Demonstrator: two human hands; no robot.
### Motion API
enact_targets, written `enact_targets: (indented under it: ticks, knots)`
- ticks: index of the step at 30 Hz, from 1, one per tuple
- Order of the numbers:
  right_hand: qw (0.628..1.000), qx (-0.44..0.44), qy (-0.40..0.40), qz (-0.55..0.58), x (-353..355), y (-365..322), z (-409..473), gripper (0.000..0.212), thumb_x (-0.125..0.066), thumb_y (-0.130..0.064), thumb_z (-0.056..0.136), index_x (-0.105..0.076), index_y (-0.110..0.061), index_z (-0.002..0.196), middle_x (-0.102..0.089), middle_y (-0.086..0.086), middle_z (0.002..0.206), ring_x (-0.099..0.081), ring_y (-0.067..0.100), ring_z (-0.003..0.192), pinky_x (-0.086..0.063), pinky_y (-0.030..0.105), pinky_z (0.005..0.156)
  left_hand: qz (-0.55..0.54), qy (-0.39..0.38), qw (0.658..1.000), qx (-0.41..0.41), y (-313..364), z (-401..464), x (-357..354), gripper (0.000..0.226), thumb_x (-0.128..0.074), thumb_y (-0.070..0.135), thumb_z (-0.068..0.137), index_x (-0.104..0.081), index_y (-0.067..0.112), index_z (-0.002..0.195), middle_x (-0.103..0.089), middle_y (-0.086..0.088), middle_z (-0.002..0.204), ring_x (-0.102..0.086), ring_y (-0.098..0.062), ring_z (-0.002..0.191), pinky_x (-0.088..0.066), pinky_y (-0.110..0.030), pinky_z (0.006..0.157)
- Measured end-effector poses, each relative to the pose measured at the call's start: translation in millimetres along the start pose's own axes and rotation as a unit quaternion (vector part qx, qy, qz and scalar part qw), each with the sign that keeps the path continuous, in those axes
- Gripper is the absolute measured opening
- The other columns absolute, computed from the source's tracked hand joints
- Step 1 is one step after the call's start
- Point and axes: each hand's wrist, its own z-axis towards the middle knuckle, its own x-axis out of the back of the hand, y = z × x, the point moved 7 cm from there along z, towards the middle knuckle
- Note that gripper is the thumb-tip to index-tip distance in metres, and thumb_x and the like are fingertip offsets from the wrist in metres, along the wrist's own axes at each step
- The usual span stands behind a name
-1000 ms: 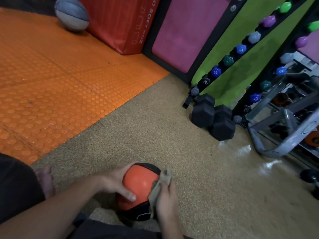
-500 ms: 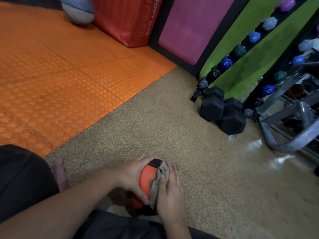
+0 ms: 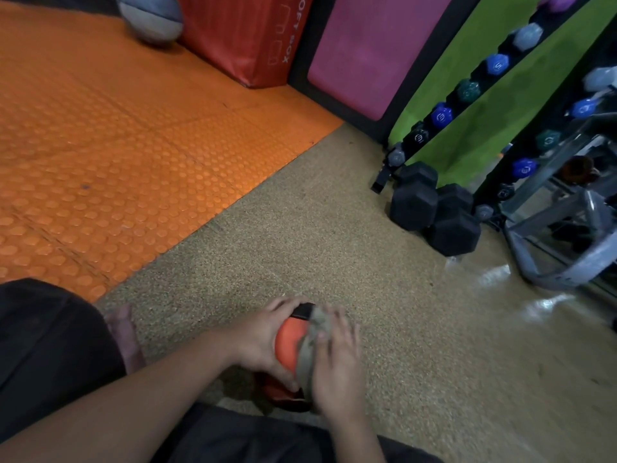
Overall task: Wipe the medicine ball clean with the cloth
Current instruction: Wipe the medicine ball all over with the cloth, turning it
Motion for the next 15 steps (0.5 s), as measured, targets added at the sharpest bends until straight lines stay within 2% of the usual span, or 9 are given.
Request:
enact_targets:
  ticks: [2,4,5,7,9,10,12,14,15]
  knots:
    - [0.966,-0.206,-0.017,0.153,0,57,23,0.059,-0.032,-0.067,0.099,-0.053,-0.036,0.146,-0.052,-0.008,0.152,-0.047,0.022,0.143,-0.033,0.048,0.122,0.002,-0.005,1.0,0.0,4,1,-1,0.158,-0.087,0.088,0.034,0.002,0.054,0.161,-0.002,0.022,0.17,-0.018,-0.009,0.156,-0.027,-0.041,0.128]
    - [0.944,-0.277,-0.026,0.179,0,68,26,0.076,-0.028,-0.08,0.086,-0.06,-0.034,0.136,-0.066,0.001,0.137,-0.061,0.026,0.126,-0.045,0.051,0.112,-0.015,-0.013,1.0,0.0,6,2,0,0.157,-0.086,0.09,0.032,-0.001,0.056,0.16,-0.006,0.023,0.168,-0.021,-0.009,0.155,-0.029,-0.043,0.127]
    - [0.965,-0.225,-0.015,0.135,3,52,25,0.075,-0.022,-0.078,0.088,-0.059,-0.034,0.138,-0.062,-0.002,0.142,-0.057,0.024,0.131,-0.042,0.049,0.114,-0.022,-0.01,1.0,-0.005,4,2,2,0.157,-0.085,0.091,0.031,-0.004,0.054,0.16,-0.01,0.021,0.167,-0.023,-0.009,0.154,-0.029,-0.041,0.127]
    - [0.999,-0.036,0.003,-0.009,3,-3,9,0.074,-0.01,-0.068,0.094,-0.041,-0.037,0.154,-0.031,-0.017,0.161,-0.022,0.017,0.154,-0.019,0.043,0.127,-0.035,-0.006,0.999,-0.015,1,1,6,0.156,-0.085,0.09,0.031,-0.006,0.05,0.16,-0.016,0.016,0.164,-0.025,-0.008,0.153,-0.027,-0.033,0.127]
    - [0.989,0.09,-0.007,-0.114,3,-43,-16,0.069,-0.004,-0.065,0.097,-0.019,-0.042,0.161,-0.001,-0.025,0.165,0.011,0.012,0.155,0.002,0.039,0.128,-0.037,-0.011,0.999,-0.024,-1,-3,7,0.152,-0.091,0.082,0.035,-0.006,0.052,0.157,-0.016,0.015,0.164,-0.022,-0.005,0.153,-0.025,-0.027,0.127]
    - [0.987,0.101,-0.024,-0.12,3,-44,-19,0.068,-0.004,-0.066,0.099,-0.014,-0.044,0.162,0.004,-0.027,0.166,0.015,0.009,0.154,0.004,0.037,0.127,-0.032,-0.012,0.999,-0.022,-3,-4,6,0.151,-0.093,0.08,0.037,-0.006,0.053,0.157,-0.014,0.015,0.166,-0.02,-0.004,0.154,-0.024,-0.026,0.127]
    - [0.997,0.068,-0.033,-0.028,9,-21,-6,0.061,-0.013,-0.061,0.105,-0.028,-0.041,0.16,-0.016,-0.022,0.168,-0.005,0.005,0.156,-0.006,0.031,0.128,-0.016,-0.004,1.0,-0.018,-2,-5,5,0.155,-0.087,0.087,0.035,-0.005,0.049,0.162,-0.01,0.015,0.169,-0.018,-0.006,0.156,-0.023,-0.03,0.129]
    - [0.984,-0.111,-0.051,0.128,8,30,20,0.047,-0.029,-0.046,0.111,-0.057,-0.027,0.144,-0.056,-0.003,0.148,-0.049,0.014,0.137,-0.033,0.03,0.117,-0.008,-0.005,1.0,-0.011,3,-5,5,0.157,-0.085,0.09,0.034,-0.004,0.05,0.163,-0.006,0.02,0.169,-0.018,-0.007,0.155,-0.023,-0.035,0.129]
    - [0.955,-0.219,-0.065,0.189,3,54,29,0.044,-0.035,-0.041,0.111,-0.067,-0.021,0.131,-0.068,0.005,0.132,-0.062,0.02,0.12,-0.043,0.034,0.11,-0.01,-0.012,1.0,-0.009,6,-4,4,0.155,-0.088,0.087,0.035,-0.004,0.053,0.161,-0.005,0.023,0.168,-0.019,-0.006,0.153,-0.024,-0.037,0.128]
